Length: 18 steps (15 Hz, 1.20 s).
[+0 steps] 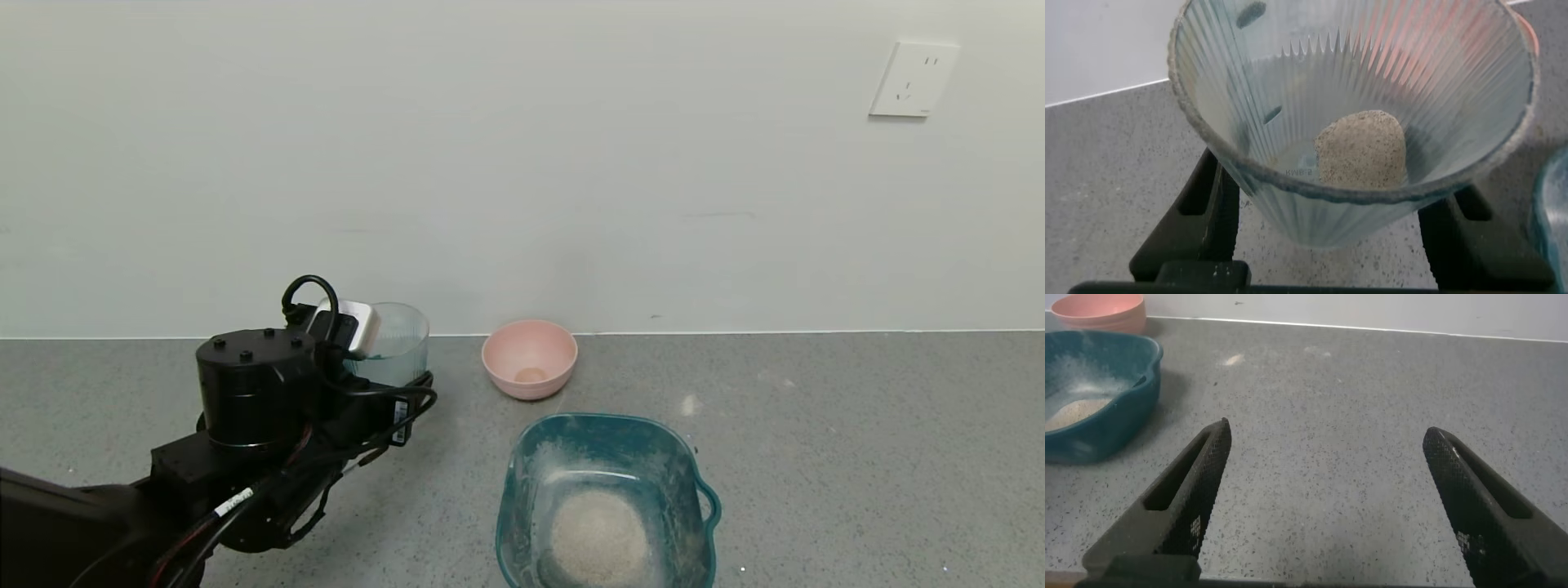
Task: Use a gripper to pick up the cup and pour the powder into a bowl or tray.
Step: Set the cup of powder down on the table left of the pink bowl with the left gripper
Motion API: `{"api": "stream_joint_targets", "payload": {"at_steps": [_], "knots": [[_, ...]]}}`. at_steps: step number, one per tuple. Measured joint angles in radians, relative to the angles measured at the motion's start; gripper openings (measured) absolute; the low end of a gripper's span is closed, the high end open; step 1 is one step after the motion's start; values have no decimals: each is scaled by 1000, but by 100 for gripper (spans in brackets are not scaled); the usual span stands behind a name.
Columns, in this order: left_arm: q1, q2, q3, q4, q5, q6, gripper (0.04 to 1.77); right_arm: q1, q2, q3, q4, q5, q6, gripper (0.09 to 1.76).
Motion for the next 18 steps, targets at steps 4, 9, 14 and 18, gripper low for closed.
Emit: {"api": "stream_joint_targets", "payload": {"at_steps": [4, 9, 14, 18], "knots": [[95, 108, -27, -170, -50, -26, 125, 0, 0, 0, 0, 0, 0, 171], [177, 274, -134, -234, -67, -61, 125, 0, 0, 0, 0, 0, 0, 171], [190, 383, -216, -225, -67, -151, 125, 0, 0, 0, 0, 0, 1, 171], [190, 450, -241, -233, -65, -170, 125, 0, 0, 0, 0, 0, 0, 171]]}}
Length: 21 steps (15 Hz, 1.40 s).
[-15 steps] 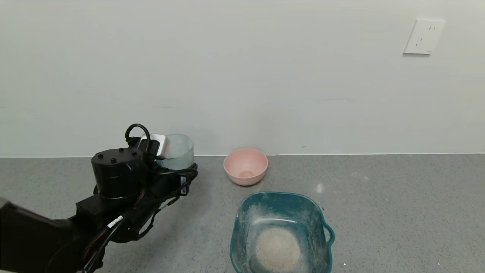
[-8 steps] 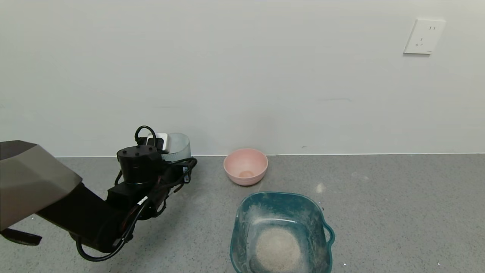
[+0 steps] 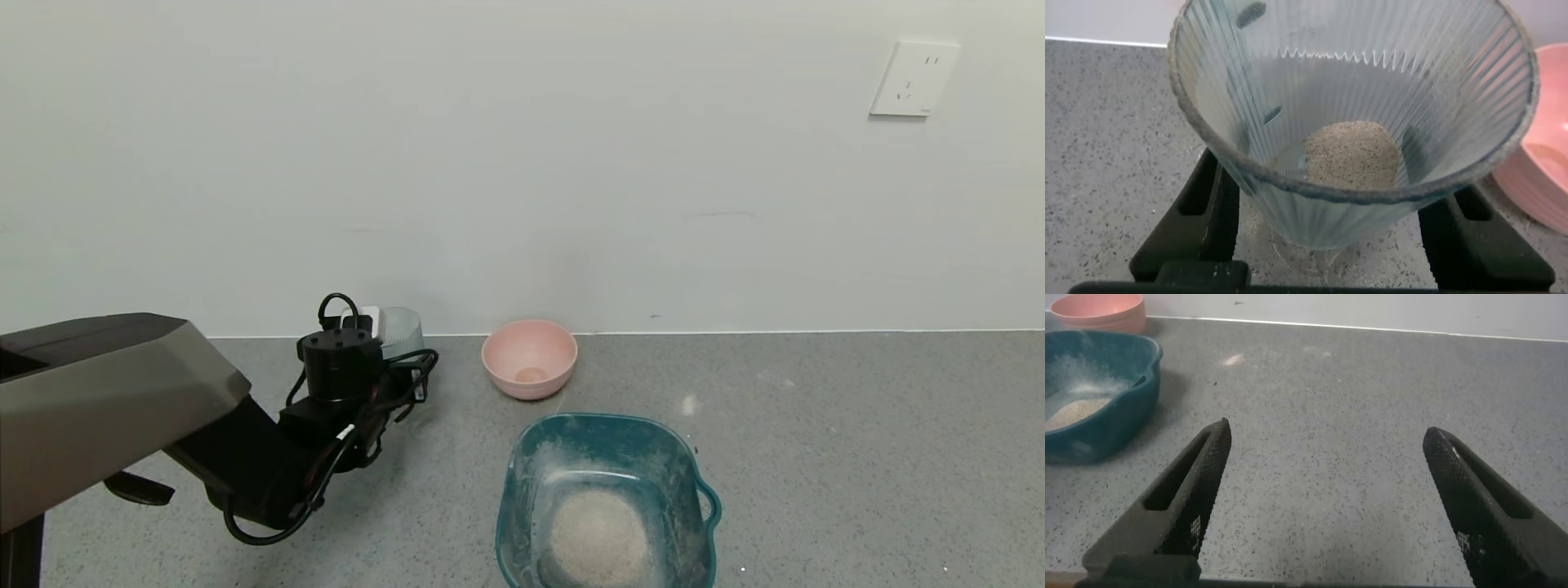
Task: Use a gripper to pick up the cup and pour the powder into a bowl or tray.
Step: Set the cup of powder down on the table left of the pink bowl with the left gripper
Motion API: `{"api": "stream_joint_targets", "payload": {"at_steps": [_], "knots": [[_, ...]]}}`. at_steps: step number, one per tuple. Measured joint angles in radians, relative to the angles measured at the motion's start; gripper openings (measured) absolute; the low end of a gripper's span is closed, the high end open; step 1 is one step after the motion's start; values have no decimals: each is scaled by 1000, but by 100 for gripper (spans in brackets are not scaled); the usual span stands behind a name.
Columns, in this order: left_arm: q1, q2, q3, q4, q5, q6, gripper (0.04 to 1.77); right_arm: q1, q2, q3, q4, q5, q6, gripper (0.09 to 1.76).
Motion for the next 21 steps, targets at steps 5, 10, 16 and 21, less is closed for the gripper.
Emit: {"api": "stream_joint_targets", "payload": {"at_steps": [5, 10, 16, 21], "knots": [[-9, 66, -8, -24, -1, -19, 125, 0, 0, 0, -1, 1, 0, 171], [-9, 95, -4, -38, -1, -19, 125, 0, 0, 0, 0, 0, 0, 171], [-9, 117, -3, -40, 0, -19, 125, 0, 0, 0, 0, 0, 0, 171], [-9, 120, 4, -54, 0, -19, 148, 0, 0, 0, 0, 0, 0, 171]]}}
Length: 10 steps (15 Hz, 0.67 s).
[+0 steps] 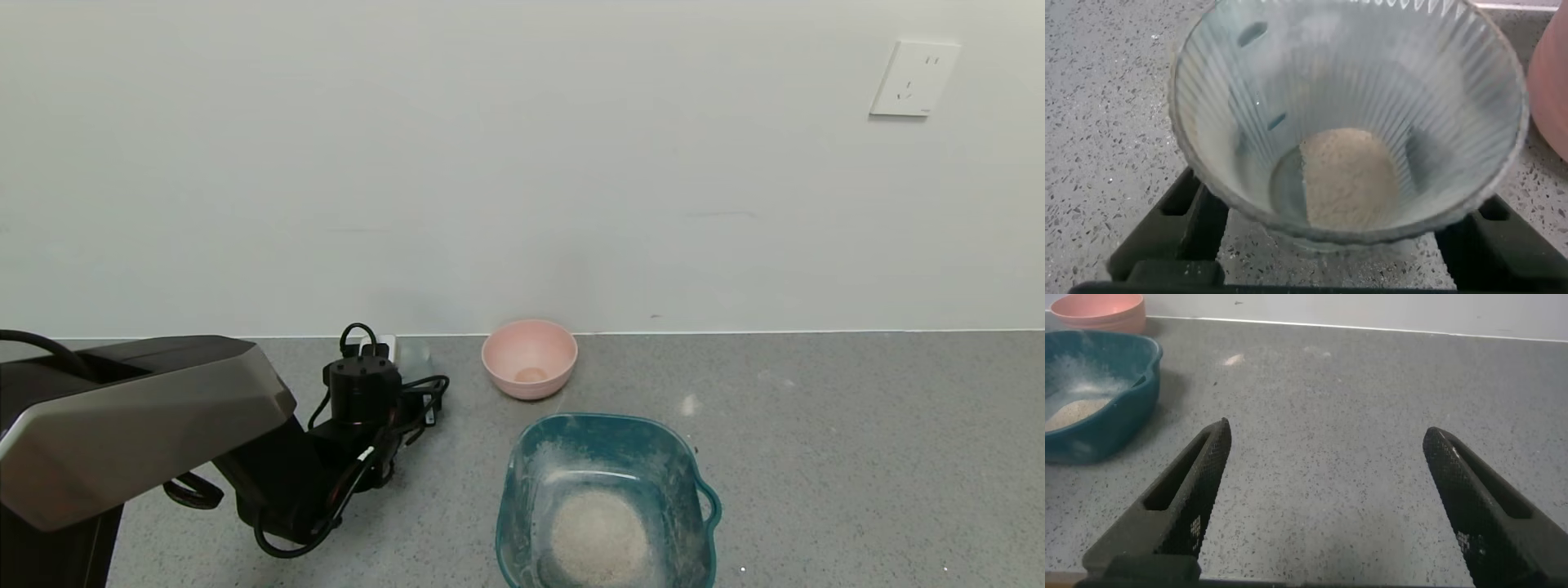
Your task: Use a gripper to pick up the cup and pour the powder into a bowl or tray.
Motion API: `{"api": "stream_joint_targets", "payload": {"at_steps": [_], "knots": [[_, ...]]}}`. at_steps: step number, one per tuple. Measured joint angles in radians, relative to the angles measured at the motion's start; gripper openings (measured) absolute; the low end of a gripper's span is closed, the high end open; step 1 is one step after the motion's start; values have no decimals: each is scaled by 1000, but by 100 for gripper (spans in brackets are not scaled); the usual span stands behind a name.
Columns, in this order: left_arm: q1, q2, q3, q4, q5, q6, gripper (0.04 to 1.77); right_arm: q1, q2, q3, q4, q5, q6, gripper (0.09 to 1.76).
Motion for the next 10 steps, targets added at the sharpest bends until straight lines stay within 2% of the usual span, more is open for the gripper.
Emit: {"api": "stream_joint_targets", "payload": {"at_steps": [6, 10], "knots": [[0, -31, 30, 25, -1, 1, 161, 0, 0, 0, 0, 0, 0, 171], [0, -150, 97, 128, -19, 3, 165, 0, 0, 0, 0, 0, 0, 171]]}}
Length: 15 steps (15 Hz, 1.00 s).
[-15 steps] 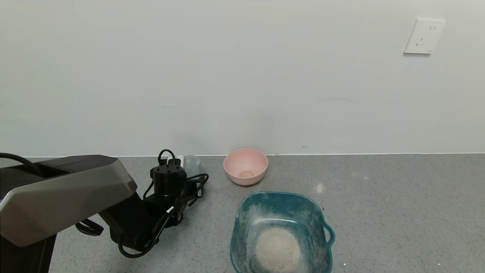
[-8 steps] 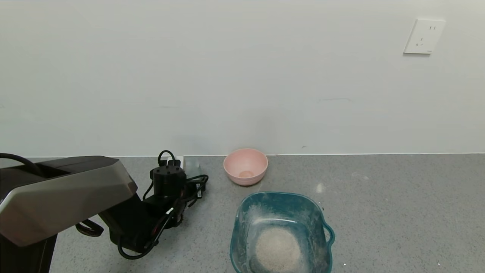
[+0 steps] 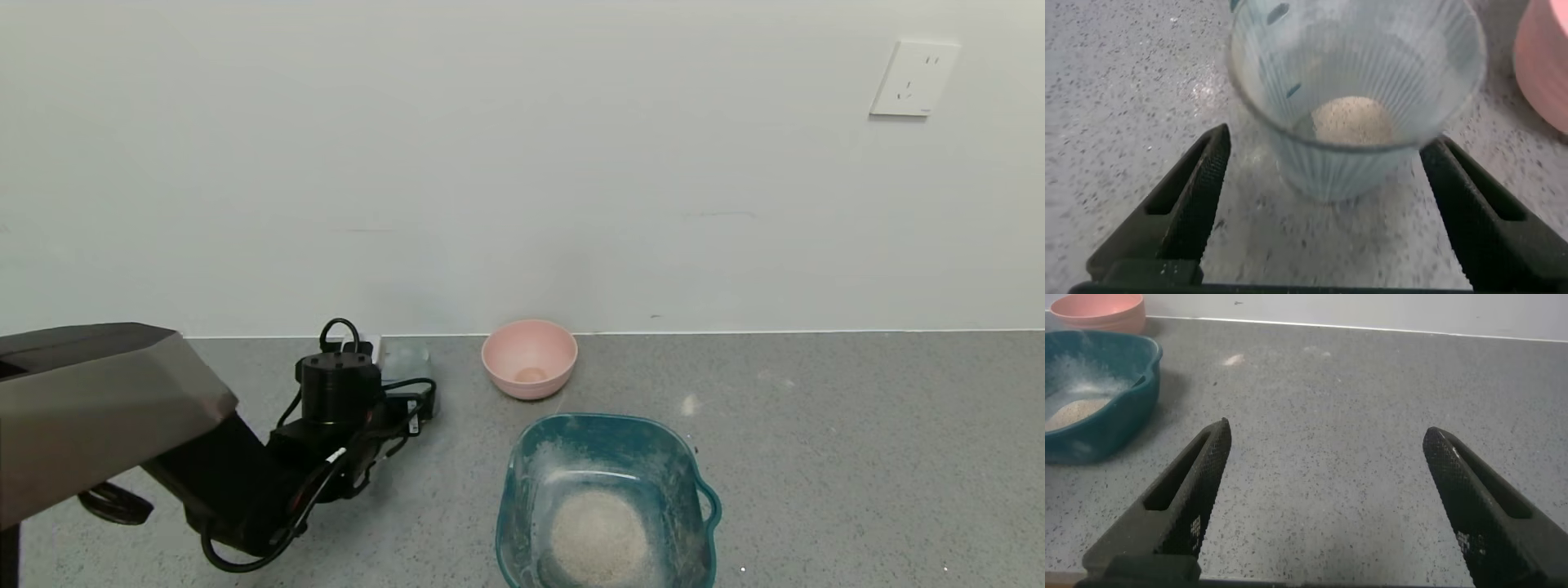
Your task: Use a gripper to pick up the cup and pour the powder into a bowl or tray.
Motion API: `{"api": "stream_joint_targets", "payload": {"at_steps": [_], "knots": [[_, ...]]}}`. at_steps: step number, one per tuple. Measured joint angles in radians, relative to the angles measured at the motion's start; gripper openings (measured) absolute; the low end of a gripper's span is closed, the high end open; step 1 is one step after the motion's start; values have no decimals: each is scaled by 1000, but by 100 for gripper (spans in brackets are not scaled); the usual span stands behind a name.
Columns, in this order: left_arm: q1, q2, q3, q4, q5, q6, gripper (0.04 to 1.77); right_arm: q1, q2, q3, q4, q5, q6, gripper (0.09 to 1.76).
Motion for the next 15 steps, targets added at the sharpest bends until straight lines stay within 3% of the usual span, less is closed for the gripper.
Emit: {"api": "stream_joint_targets", "payload": {"at_steps": [4, 11, 15], "knots": [[1, -237, 70, 188, -35, 2, 168, 0, 0, 0, 0, 0, 0, 171], [-12, -794, 82, 690, -58, 9, 170, 0, 0, 0, 0, 0, 0, 171], [-16, -1088, 98, 866, -58, 6, 170, 0, 0, 0, 0, 0, 0, 171]]}}
